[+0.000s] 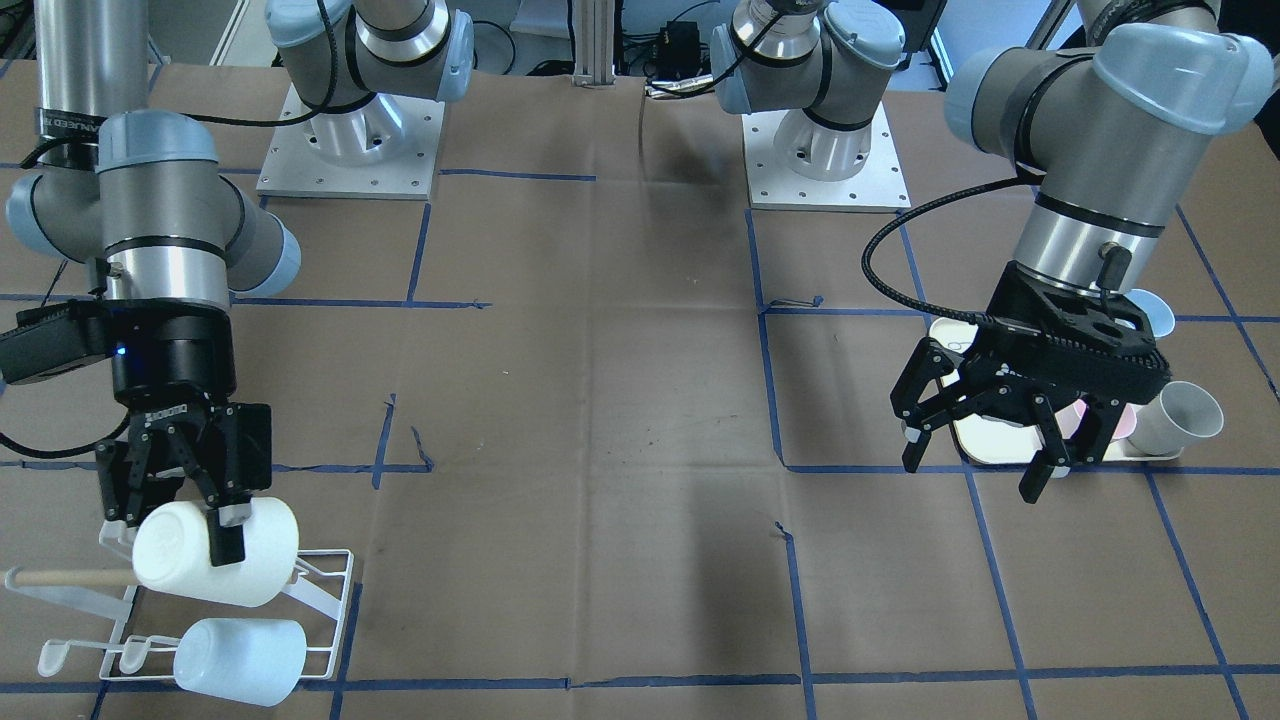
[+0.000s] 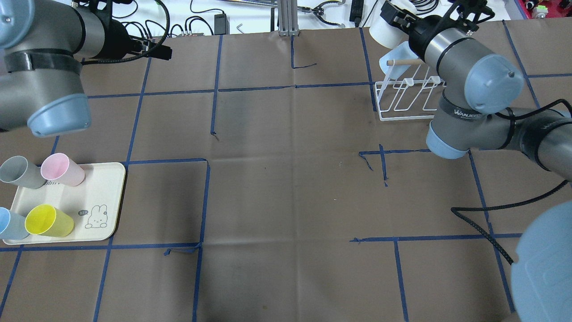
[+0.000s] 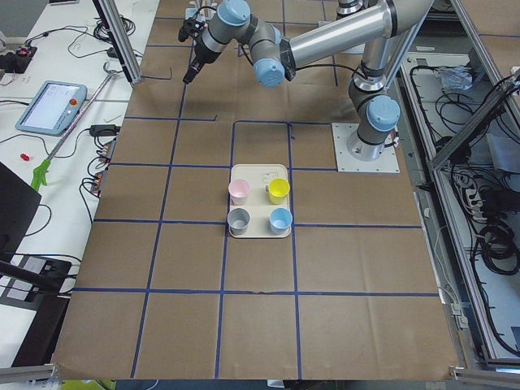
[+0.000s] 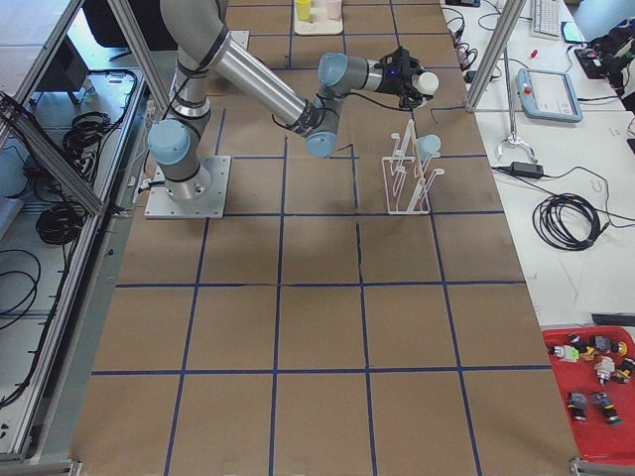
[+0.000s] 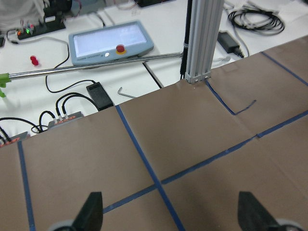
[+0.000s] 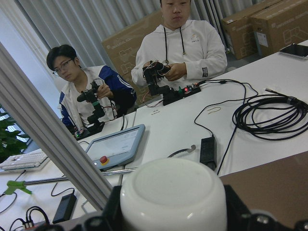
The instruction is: Transfer IKEA cup to right arm and place on rack
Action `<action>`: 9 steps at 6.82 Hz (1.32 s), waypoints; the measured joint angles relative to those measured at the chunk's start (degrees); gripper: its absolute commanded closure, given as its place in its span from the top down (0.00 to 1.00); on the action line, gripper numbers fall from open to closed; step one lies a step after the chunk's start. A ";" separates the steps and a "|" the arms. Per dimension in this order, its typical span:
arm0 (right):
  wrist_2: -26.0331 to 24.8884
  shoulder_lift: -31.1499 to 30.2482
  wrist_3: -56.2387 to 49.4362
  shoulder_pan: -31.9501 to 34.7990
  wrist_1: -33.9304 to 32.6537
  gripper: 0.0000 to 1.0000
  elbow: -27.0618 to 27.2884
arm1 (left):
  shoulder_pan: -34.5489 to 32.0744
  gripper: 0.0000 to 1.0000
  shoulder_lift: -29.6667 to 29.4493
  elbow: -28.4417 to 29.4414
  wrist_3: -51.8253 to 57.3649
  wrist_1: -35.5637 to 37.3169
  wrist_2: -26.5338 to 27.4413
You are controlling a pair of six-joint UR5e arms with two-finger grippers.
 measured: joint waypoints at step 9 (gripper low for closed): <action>1.75 10.77 -24.97 -10.92 4.87 0.12 -8.84 | -7.36 1.00 5.62 6.29 -19.26 -34.92 12.11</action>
